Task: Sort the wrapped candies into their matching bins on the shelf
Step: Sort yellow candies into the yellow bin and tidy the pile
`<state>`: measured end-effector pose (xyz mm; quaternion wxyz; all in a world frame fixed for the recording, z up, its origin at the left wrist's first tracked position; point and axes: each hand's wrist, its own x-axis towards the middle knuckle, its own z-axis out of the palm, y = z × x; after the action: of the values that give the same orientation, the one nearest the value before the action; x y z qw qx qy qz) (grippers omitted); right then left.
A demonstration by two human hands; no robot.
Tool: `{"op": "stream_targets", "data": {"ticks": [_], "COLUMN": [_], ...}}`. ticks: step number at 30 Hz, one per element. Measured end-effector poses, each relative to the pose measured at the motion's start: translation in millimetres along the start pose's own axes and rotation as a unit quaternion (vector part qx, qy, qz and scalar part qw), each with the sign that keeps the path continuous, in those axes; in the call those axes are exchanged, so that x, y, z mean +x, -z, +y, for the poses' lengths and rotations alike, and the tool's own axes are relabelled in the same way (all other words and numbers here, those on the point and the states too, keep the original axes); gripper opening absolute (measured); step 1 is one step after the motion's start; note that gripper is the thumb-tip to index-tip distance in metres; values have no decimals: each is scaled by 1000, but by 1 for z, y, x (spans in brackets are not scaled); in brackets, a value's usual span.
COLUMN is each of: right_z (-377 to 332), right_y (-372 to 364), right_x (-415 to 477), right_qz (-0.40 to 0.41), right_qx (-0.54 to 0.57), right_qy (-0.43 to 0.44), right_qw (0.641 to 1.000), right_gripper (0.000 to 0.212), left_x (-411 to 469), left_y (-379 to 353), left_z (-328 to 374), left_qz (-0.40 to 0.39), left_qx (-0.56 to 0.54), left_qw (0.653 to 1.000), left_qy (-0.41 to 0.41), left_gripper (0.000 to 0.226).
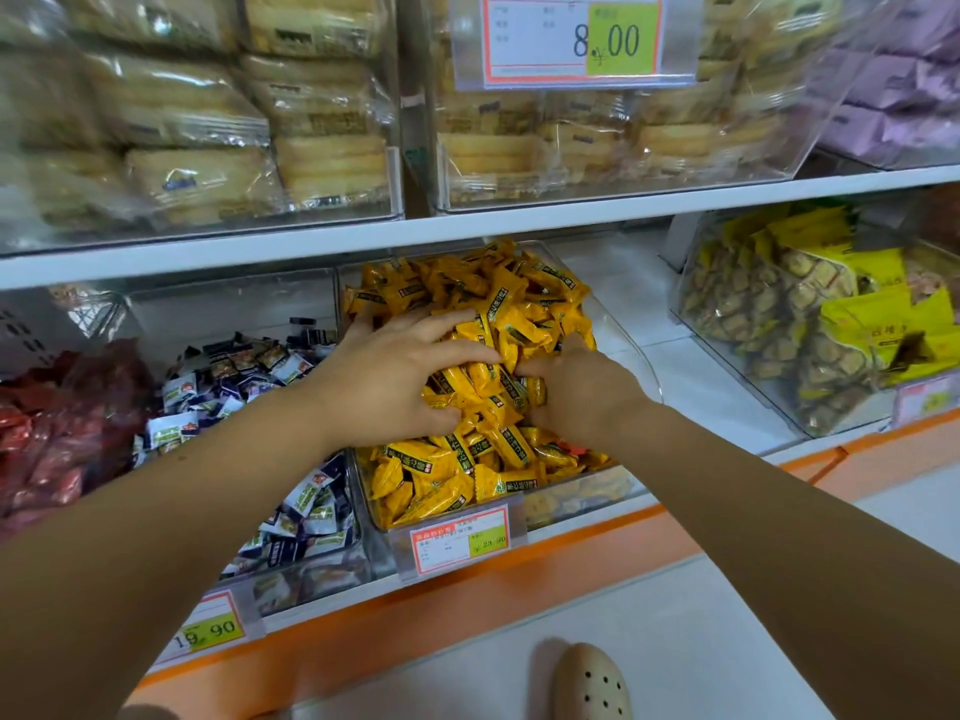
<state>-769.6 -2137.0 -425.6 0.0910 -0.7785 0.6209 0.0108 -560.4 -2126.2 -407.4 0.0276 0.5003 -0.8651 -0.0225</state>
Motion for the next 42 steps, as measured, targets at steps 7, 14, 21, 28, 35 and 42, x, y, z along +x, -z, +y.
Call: {"op": "stream_targets", "data": {"ticks": [7, 14, 21, 28, 35, 42], "right_z": [1, -8, -1, 15, 23, 21], "right_y": [4, -7, -16, -14, -5, -4], "right_x": [-7, -9, -15, -29, -49, -52], "right_qz": [17, 23, 86, 144, 168, 22], "right_qx": [26, 6, 57, 255, 237, 198], "right_qy": [-7, -23, -27, 5, -23, -58], "right_qw": [999, 999, 994, 956, 957, 978], "right_gripper": [38, 47, 19, 7, 24, 22], "left_x": [-3, -4, -5, -13, -28, -27], "left_y": [-4, -1, 0, -5, -14, -15], "left_z": [2, 6, 8, 10, 23, 25], "left_qz": [11, 14, 17, 38, 65, 78], "left_qx": [-37, -53, -55, -26, -10, -24], "left_qw": [999, 998, 998, 998, 994, 992], "left_qy": [8, 18, 24, 41, 86, 98], "left_gripper": [66, 66, 62, 65, 70, 72]}}
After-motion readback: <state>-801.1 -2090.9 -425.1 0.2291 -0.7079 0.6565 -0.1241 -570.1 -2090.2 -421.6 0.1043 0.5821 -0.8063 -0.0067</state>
